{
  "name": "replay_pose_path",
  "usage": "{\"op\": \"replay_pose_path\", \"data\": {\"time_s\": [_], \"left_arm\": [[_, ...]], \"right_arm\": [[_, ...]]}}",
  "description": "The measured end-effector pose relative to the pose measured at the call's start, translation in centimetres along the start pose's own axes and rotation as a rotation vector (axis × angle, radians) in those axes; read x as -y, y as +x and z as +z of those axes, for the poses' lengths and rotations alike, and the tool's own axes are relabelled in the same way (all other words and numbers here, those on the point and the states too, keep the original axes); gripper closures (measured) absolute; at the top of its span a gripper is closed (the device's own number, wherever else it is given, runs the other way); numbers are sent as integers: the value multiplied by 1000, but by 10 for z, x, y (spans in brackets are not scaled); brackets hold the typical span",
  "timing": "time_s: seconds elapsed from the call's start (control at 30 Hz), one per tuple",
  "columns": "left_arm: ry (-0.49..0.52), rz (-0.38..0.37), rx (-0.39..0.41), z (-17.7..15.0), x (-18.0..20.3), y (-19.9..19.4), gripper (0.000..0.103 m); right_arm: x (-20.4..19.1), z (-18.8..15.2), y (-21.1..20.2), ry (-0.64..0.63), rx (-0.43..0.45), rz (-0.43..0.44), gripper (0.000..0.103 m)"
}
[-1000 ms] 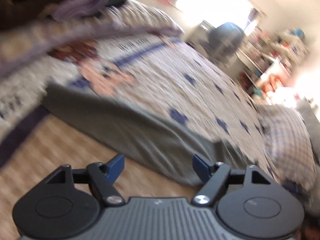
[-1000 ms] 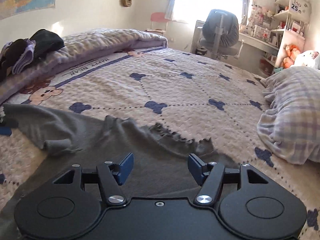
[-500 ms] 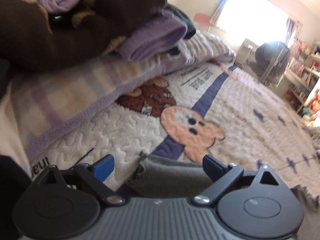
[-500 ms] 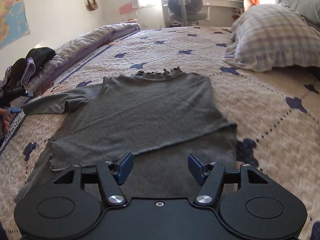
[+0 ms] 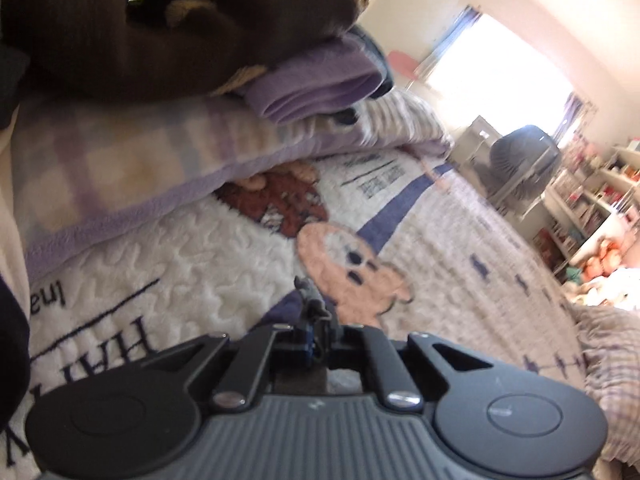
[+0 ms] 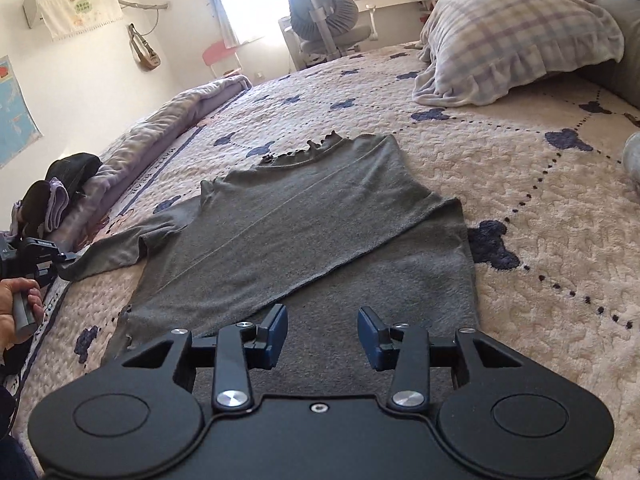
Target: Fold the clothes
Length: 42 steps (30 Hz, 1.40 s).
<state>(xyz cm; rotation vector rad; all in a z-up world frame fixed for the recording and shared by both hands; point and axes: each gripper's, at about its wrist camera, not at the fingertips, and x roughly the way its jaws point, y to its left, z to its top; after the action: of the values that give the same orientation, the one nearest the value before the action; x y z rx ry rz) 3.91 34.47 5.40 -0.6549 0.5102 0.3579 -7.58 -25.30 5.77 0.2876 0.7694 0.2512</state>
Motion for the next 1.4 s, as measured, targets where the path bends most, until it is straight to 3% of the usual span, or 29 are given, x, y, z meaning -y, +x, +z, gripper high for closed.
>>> {"op": "replay_pose_path", "data": {"time_s": [0.13,0.23,0.37,0.47,0.53,0.6,0.63,0.7,0.83,0.93,1.03,1.23,1.4], "left_arm": [[5,-49,63,3,26,-26,99],[81,-164,112,-5,77,-62,99],[351,-423,148,-54,182,-122,99],[596,-640,69,-124,251,-155,96],[690,-765,-51,-167,271,-163,83],[707,-815,-126,-192,269,-161,37],[707,-830,-157,-202,266,-158,31],[710,-826,-198,-208,254,-150,29],[656,-694,-213,-187,217,-120,29],[569,-579,-233,-164,184,-87,29],[465,-537,-301,-151,157,-61,29],[473,-569,-347,-156,156,-52,29],[528,-542,-391,-170,164,-45,29]], "right_arm": [[4,-8,-2,23,-5,12,64],[17,-12,-3,73,10,9,64],[27,-12,-2,125,14,20,64],[36,-13,-1,164,17,29,64],[41,-13,0,190,19,35,64],[46,-13,0,213,21,42,64],[49,-11,-2,216,23,51,64],[52,-8,-3,217,24,56,64],[59,-5,3,241,1,54,63],[55,-2,17,238,-34,44,63],[46,5,33,202,-57,24,63],[27,25,63,108,-73,-66,64],[6,25,75,-39,-74,-111,68]]}}
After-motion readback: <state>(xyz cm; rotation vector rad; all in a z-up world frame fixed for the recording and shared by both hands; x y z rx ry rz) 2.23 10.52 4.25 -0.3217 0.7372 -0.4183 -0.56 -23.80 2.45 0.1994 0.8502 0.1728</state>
